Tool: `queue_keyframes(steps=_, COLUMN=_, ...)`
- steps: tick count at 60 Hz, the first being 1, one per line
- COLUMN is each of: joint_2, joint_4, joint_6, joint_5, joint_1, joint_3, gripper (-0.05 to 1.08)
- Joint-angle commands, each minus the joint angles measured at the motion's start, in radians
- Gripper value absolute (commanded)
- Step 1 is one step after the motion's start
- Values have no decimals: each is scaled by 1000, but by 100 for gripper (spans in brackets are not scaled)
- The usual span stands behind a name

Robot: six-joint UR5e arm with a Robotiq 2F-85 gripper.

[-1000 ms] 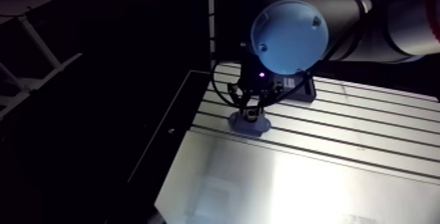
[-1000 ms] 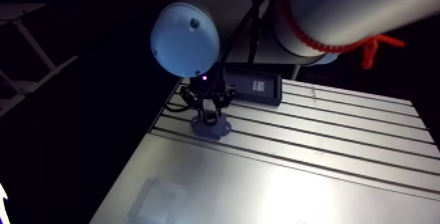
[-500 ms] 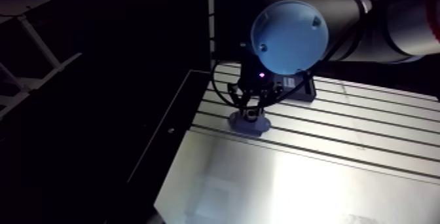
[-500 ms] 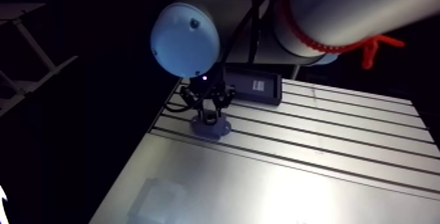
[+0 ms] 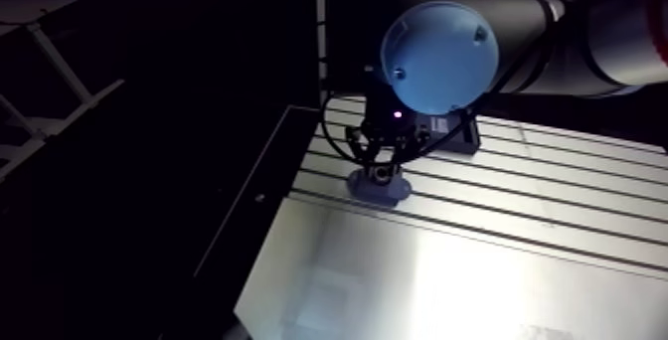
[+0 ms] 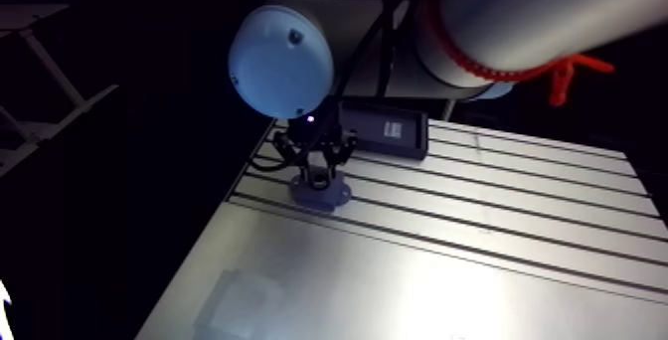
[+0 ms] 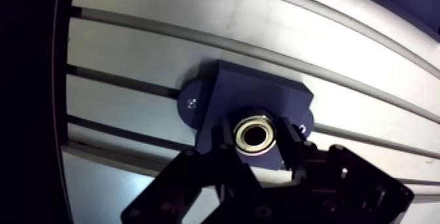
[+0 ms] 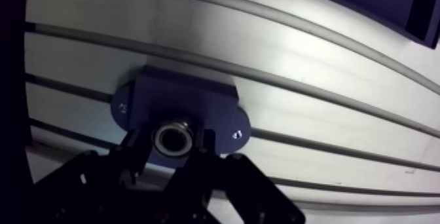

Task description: Pick up the bearing and press it into the housing until flush.

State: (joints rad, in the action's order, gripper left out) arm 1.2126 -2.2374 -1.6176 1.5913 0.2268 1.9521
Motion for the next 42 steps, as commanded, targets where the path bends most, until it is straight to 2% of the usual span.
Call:
queue_keyframes(steps=1, joint_2=0, joint_4=0, joint_6=0, joint_5=0, joint_1=-1, joint_3=1, gripper=84)
queue_keyframes(steps=42, joint_2=-3, joint_4=0, joint_6=-9, joint_5=0, joint_1=-1, joint_3=3, gripper=84)
